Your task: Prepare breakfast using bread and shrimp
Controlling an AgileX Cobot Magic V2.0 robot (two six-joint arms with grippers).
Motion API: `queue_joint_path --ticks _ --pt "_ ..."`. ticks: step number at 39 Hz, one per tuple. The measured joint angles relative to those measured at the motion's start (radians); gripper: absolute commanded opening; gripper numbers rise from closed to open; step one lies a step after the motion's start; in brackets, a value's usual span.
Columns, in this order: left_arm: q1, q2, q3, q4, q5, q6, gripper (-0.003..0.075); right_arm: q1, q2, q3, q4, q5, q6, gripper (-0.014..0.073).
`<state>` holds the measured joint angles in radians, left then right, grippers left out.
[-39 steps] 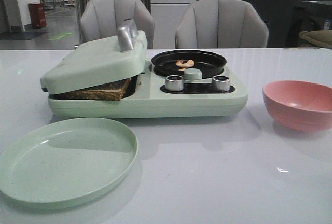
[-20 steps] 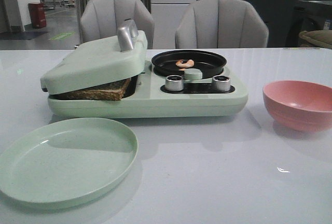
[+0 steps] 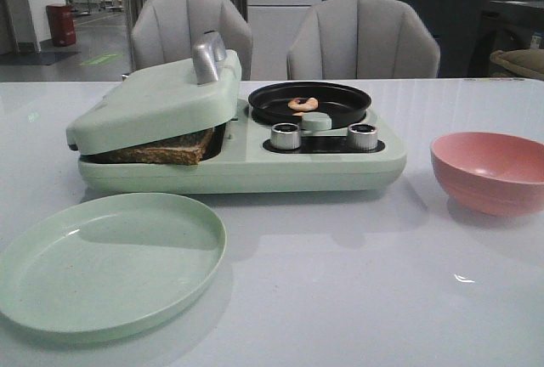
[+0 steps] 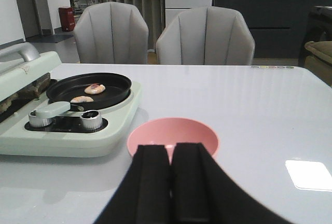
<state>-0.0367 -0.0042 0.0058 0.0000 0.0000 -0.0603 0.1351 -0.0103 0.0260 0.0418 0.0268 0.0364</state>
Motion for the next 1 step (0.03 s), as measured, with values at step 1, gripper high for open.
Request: queue_joint_path --ticks 1 --pt "0.0 0.0 0.0 0.0 0.0 0.0 0.0114 0.0 0.0 0.0 0.0 0.0 0.0 0.0136"
